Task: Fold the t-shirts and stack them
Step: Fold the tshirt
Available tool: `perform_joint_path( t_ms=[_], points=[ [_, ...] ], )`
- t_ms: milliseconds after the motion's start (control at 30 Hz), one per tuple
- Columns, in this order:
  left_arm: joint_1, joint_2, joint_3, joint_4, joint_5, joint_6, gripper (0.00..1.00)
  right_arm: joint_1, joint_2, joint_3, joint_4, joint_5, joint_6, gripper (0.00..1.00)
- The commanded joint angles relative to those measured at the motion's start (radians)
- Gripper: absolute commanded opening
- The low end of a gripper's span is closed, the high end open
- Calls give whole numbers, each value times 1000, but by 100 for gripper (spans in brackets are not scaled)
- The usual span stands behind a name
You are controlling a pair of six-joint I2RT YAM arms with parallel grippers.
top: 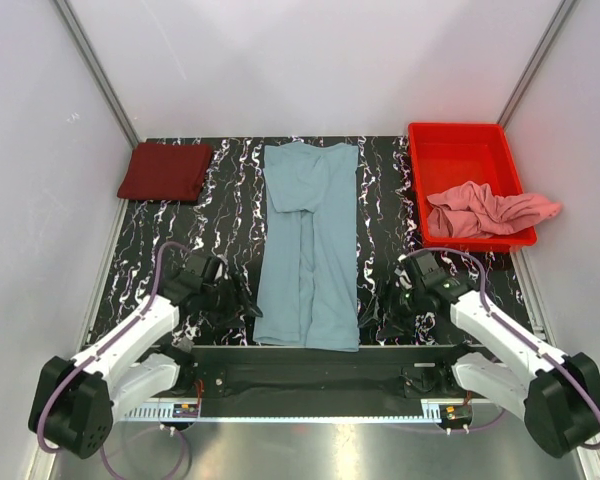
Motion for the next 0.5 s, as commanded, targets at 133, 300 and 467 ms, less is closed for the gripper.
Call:
perform_joint_path(
  t_ms=[133,300,467],
  points=[
    [-31,99,-44,74,-14,-50,64,14,110,-30,156,-42,24,66],
    [-61,98,-81,95,-43,-99,64,18,147,-63,210,-42,26,64],
    [-71,133,-110,144,-40,-136,64,18,199,-89,253,-63,21,61]
  ],
)
